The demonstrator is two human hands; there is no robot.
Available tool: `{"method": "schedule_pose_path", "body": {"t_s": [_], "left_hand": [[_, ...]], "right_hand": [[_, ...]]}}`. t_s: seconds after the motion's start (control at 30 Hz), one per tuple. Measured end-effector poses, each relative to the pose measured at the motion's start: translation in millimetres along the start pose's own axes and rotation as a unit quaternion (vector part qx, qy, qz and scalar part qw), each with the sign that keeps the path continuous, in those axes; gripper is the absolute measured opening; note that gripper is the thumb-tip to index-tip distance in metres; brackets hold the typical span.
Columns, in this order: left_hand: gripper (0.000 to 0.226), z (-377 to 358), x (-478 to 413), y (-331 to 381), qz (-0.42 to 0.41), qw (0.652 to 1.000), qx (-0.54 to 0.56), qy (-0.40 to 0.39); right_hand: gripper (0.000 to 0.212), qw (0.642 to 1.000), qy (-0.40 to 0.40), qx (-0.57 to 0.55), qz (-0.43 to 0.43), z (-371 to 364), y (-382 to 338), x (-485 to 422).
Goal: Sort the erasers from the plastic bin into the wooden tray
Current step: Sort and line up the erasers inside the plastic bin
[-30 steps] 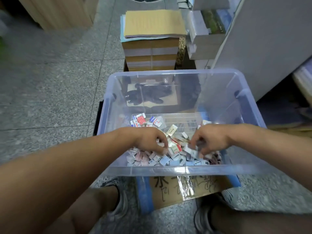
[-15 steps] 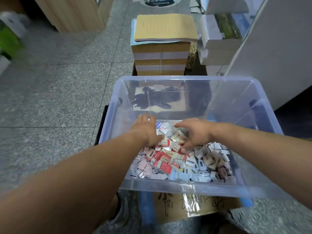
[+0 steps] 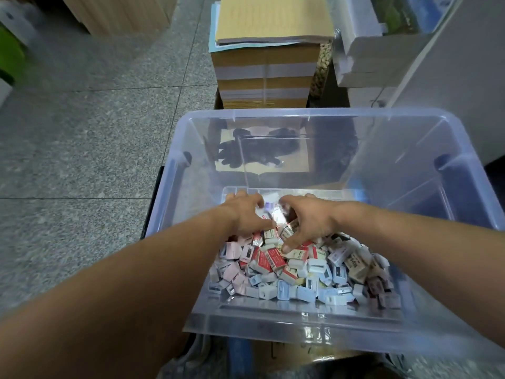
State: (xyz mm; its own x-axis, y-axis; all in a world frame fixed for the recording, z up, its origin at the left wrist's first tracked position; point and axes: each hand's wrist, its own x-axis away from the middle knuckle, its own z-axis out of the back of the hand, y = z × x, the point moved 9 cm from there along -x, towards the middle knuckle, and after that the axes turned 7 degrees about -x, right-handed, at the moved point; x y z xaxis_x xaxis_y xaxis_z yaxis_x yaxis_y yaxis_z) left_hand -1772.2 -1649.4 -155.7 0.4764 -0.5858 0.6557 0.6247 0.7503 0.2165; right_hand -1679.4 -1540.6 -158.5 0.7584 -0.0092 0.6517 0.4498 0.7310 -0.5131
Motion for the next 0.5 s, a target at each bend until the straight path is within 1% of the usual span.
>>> {"method": "schedule_pose_path", "body": {"t_s": [0.03, 0.1, 0.2, 0.23, 0.3, 0.4, 0.47, 0.5], "left_hand": [[0.061, 0, 2, 2, -0.002, 0.999, 0.033, -0.009], [0.050, -3, 4, 5, -0.006, 0.997, 0.074, -0.030], [0.046, -8, 4, 3, 0.000, 0.994, 0.092, -0.053], [0.046, -8, 3, 3, -0.002, 0.994, 0.096, -0.056], [0.049, -6, 5, 4, -0.010, 0.994, 0.097, -0.055], [0.067, -4, 10, 10, -0.033, 0.993, 0.110, -0.040], [0.067, -6, 13, 17, -0.052, 0.989, 0.132, -0.042], [0.062, -9, 13, 18, -0.054, 0.989, 0.131, -0.048]], "right_hand": [[0.123, 1.000, 0.001, -0.025, -0.007, 1, 1, 1], [0.106, 0.998, -0.004, -0.054, -0.011, 1, 2, 1], [0.062, 0.999, -0.006, -0.041, -0.010, -3, 2, 3], [0.057, 0.999, -0.004, -0.042, -0.002, -2, -1, 5], [0.057, 0.998, 0.002, -0.054, 0.013, 0, -4, 9], [0.065, 0.995, 0.008, -0.097, 0.011, 0, -3, 10], [0.073, 0.994, -0.003, -0.111, 0.020, -5, -6, 10], [0.076, 0.994, -0.006, -0.110, 0.023, -7, -6, 10]]}}
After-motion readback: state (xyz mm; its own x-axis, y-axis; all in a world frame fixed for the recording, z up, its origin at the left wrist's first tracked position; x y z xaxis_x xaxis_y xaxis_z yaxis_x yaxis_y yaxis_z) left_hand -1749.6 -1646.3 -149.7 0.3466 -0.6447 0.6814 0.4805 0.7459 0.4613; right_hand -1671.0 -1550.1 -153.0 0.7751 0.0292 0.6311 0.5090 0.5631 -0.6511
